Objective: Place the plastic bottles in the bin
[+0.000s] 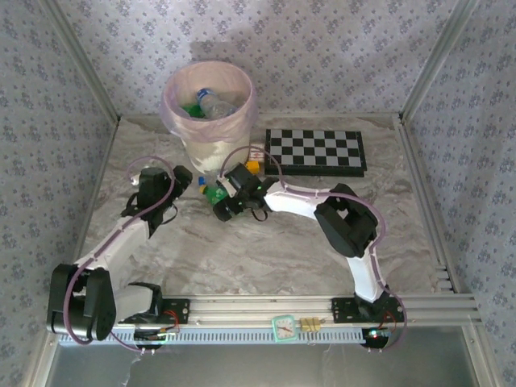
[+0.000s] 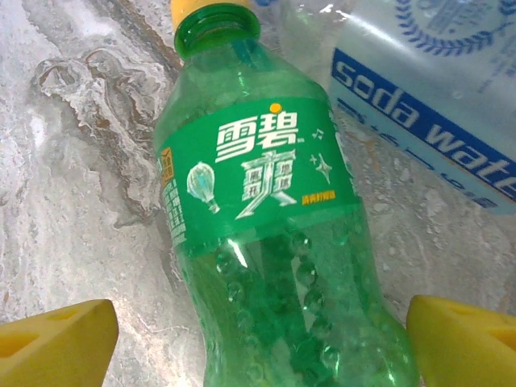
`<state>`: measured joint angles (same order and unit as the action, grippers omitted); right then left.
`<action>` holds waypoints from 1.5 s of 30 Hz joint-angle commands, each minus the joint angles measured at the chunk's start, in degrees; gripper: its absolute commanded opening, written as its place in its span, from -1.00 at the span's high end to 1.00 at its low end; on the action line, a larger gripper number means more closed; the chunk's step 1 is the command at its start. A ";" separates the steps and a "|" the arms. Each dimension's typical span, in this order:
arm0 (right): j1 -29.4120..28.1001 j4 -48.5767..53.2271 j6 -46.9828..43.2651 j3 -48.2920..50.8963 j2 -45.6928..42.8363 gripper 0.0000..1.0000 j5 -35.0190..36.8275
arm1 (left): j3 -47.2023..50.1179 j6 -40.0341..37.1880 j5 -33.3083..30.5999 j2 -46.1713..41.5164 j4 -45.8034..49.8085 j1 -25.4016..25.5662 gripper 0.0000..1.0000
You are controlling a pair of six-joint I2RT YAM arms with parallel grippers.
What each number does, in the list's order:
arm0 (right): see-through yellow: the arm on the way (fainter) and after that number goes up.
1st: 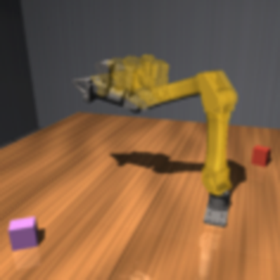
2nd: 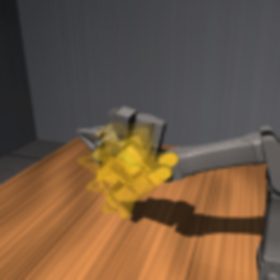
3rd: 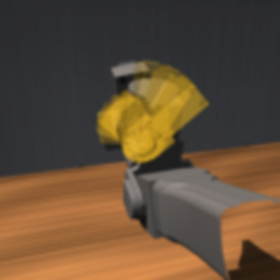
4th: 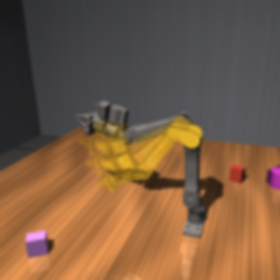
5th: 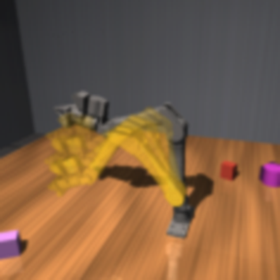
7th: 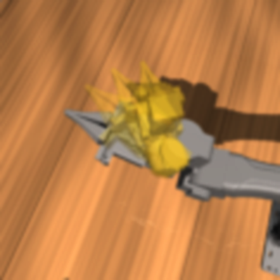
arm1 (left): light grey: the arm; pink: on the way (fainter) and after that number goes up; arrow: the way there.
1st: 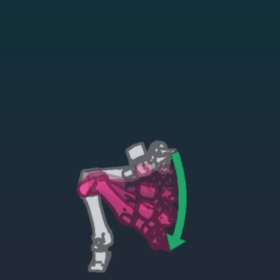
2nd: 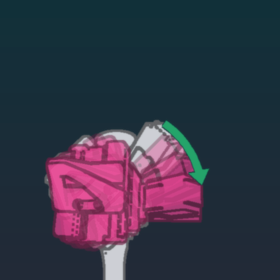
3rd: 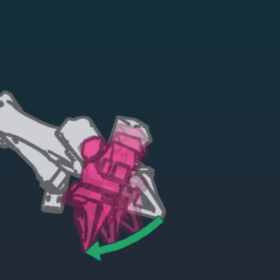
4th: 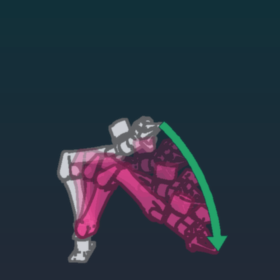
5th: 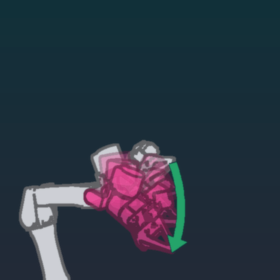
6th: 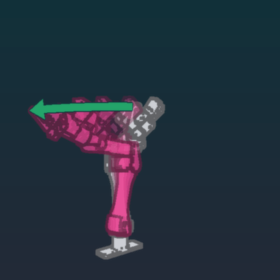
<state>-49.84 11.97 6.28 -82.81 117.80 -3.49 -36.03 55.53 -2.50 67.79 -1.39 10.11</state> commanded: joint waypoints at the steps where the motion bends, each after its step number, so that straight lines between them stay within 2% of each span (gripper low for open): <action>1: -0.49 2.04 -0.84 -2.18 2.29 -0.84 0.18 | -0.43 1.06 1.25 0.46 -2.04 -0.26 -1.00; 10: -0.78 3.88 -1.73 -4.21 4.69 -0.66 1.54 | -0.67 1.16 1.87 1.02 -2.13 -0.26 -1.00; 18: -1.22 3.72 -1.96 -3.40 4.06 -0.16 1.87 | -0.71 1.16 1.19 0.50 -1.95 -0.26 -1.00; 23: -1.31 3.47 -2.24 -2.85 1.22 -0.02 1.91 | -0.80 1.51 0.65 -0.58 -1.96 -0.26 -1.00; 27: -1.18 1.21 -2.51 -0.46 -4.17 0.02 1.48 | -0.44 2.08 -0.86 -3.42 -2.37 0.00 -0.99; 33: 0.13 -0.70 -1.86 1.00 -10.99 0.01 -3.43 | -0.29 2.68 -1.74 -9.47 -5.93 1.60 -1.00; 41: 2.79 -7.33 3.91 3.70 -17.41 0.01 -13.70 | -3.58 2.18 0.39 -12.36 -9.57 6.92 -1.00; 45: 3.18 -8.99 4.89 4.05 -18.96 0.02 -16.26 | -4.26 1.00 0.80 -11.36 -12.34 10.16 -1.00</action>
<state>-46.68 5.82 8.99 -79.61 101.16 -15.14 -37.26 57.58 -2.57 56.62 -9.28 18.68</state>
